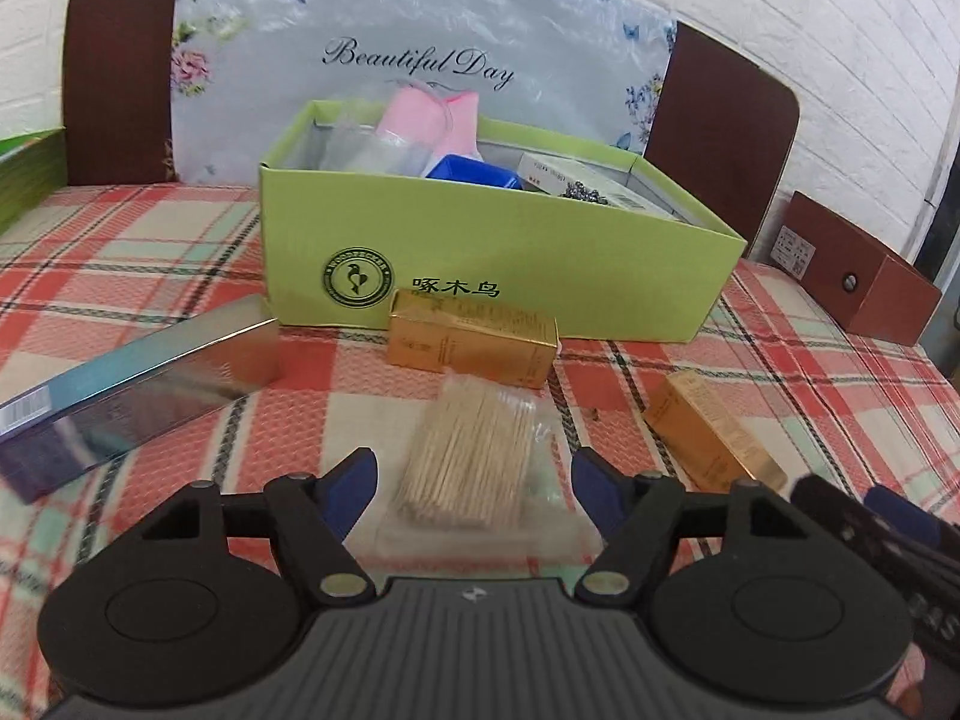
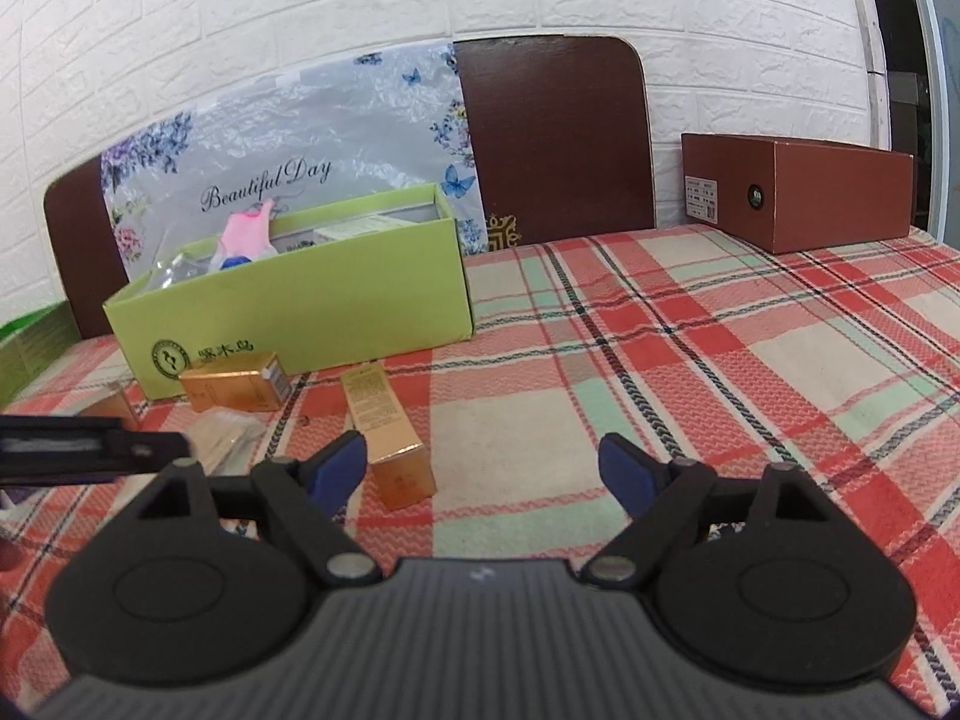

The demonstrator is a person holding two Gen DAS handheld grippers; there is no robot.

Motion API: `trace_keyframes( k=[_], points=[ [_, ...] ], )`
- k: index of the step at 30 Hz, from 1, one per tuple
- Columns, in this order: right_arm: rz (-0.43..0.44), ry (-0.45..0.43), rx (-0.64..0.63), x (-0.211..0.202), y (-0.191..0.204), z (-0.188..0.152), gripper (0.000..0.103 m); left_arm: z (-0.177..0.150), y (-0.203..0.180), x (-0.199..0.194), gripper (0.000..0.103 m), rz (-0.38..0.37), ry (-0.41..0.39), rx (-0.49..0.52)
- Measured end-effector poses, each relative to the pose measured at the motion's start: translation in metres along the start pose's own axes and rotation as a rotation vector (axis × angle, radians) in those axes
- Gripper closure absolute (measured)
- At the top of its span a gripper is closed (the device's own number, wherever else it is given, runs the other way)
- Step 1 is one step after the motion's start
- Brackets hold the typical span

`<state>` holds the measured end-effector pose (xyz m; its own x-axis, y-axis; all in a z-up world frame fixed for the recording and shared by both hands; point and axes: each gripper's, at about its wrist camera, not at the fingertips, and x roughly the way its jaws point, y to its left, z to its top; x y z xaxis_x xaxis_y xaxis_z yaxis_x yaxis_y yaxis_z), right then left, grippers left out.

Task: Organize objects
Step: 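Grasp the toothpick bag with left tool while right tool grasps gold box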

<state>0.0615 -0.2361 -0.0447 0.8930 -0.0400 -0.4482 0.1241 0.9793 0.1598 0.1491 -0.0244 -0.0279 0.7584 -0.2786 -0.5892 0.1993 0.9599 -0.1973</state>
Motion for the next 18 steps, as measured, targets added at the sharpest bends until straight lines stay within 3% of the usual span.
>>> trace_keyframes(
  k=[1,3,4,5,7,13,18],
  points=[
    [0.007,-0.005,0.005,-0.001,-0.001,0.0,0.018,0.002,0.0,0.004,0.028,-0.005,-0.002,0.0],
    [0.027,-0.01,0.004,-0.002,-0.001,0.0,0.018,0.005,-0.002,0.011,0.039,-0.017,0.023,0.017],
    [0.04,-0.006,-0.002,-0.002,-0.001,0.0,0.018,0.005,-0.002,0.015,0.06,-0.03,0.046,0.034],
    [0.054,0.0,-0.012,-0.001,0.001,0.0,0.018,0.005,-0.003,0.016,0.069,-0.037,0.048,0.053],
    [0.076,0.006,-0.033,0.0,0.004,0.0,0.023,0.003,-0.001,0.013,0.074,-0.046,0.044,0.063],
    [0.133,0.039,-0.068,0.003,0.011,0.001,0.051,-0.021,0.004,-0.018,0.078,-0.055,0.033,0.071],
    [0.155,0.056,-0.119,0.018,0.019,0.007,0.058,-0.049,0.001,-0.051,0.077,-0.03,0.009,0.05]
  ],
)
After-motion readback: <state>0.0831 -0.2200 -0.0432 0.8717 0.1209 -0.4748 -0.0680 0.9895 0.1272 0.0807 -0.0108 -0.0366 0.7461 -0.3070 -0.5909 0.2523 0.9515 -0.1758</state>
